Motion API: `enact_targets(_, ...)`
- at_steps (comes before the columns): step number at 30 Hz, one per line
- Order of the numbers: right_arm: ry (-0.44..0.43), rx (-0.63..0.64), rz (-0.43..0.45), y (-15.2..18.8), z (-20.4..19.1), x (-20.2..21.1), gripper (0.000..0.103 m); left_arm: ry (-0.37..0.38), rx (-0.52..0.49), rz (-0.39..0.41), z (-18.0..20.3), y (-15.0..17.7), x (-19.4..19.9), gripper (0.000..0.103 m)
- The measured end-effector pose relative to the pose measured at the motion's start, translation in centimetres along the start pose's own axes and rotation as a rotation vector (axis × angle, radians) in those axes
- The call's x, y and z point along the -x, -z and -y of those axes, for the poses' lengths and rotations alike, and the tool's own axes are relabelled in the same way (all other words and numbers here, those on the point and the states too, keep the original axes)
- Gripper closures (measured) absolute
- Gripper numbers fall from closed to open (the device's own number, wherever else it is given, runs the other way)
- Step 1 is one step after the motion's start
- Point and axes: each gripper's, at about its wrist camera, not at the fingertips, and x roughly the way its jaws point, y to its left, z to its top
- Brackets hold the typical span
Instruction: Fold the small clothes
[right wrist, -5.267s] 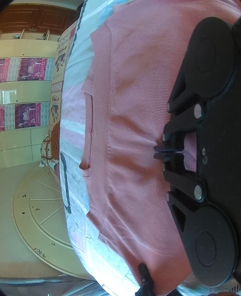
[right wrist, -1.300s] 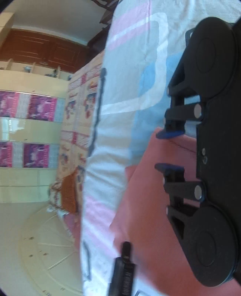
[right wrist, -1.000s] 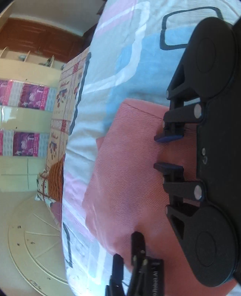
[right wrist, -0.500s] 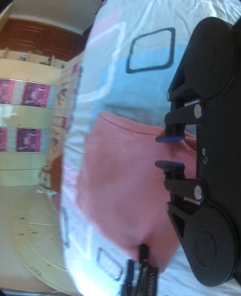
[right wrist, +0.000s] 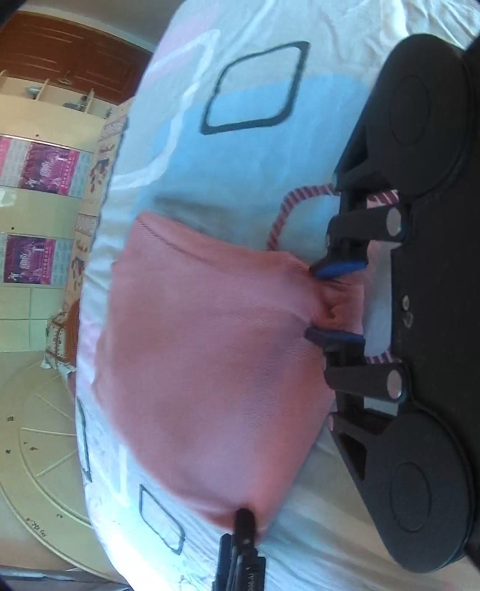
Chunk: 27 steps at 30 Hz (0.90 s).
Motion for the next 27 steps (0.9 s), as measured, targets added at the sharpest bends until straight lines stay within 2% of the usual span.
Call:
enact_targets(2,-0.027,-0.056,-0.004,0.1,0.8,0.1,0.073,-0.002,-0.007,0.0,0.1,0.0,0.1,0.036)
enact_targets(5,-0.047,-0.064,0.001,0.3,1.3,0.1,0.071,-0.006,-0.015,-0.001,0.2,0.1,0.1,0.034)
enact_targets(7,-0.05,-0.047,-0.003,0.1,1.3,0.0,0.068,-0.02,-0.015,-0.01,0.3,-0.2,-0.1,0.027)
enact_targets(10,-0.062,-0.094,0.006,0.1,2.0,1.0,0.064,-0.027,-0.006,-0.023,0.2,-0.6,-0.3,0.025)
enact_targets(11,-0.074,-0.127,0.026,0.2,2.5,1.5,0.06,-0.02,0.01,-0.023,0.0,-0.7,-0.1,0.025)
enact_targets(12,-0.097,-0.168,0.04,0.2,3.1,2.0,0.055,-0.002,0.033,-0.014,-0.4,-0.9,0.3,0.025)
enact_targets(14,-0.16,-0.24,0.053,0.1,4.7,2.1,0.051,0.039,0.101,0.019,-1.7,-1.2,0.9,0.021)
enact_targets(15,-0.186,-0.275,0.063,0.0,5.8,1.8,0.05,0.062,0.143,0.038,-2.7,-1.5,0.9,0.012)
enact_targets(16,-0.191,-0.311,0.056,-0.3,6.8,1.3,0.05,0.081,0.179,0.041,-3.6,-2.0,0.5,0.01)
enact_targets(18,-0.214,-0.394,0.052,-1.1,8.8,0.1,0.049,0.11,0.256,0.026,-5.2,-3.3,-0.8,0.01)
enact_targets(20,-0.297,-0.486,0.06,-1.8,10.7,-1.1,0.048,0.17,0.303,0.04,-6.3,-4.5,-1.8,0.01)
enact_targets(23,-0.386,-0.575,0.045,-2.5,12.4,-3.2,0.048,0.241,0.322,0.038,-6.5,-6.1,-3.4,0.01)
enact_targets(25,-0.434,-0.601,0.024,-2.8,12.9,-4.5,0.046,0.286,0.322,0.002,-6.1,-6.9,-4.8,0.01)
enact_targets(27,-0.458,-0.591,0.011,-3.1,12.7,-5.2,0.045,0.297,0.285,-0.028,-5.0,-7.5,-6.0,0.01)
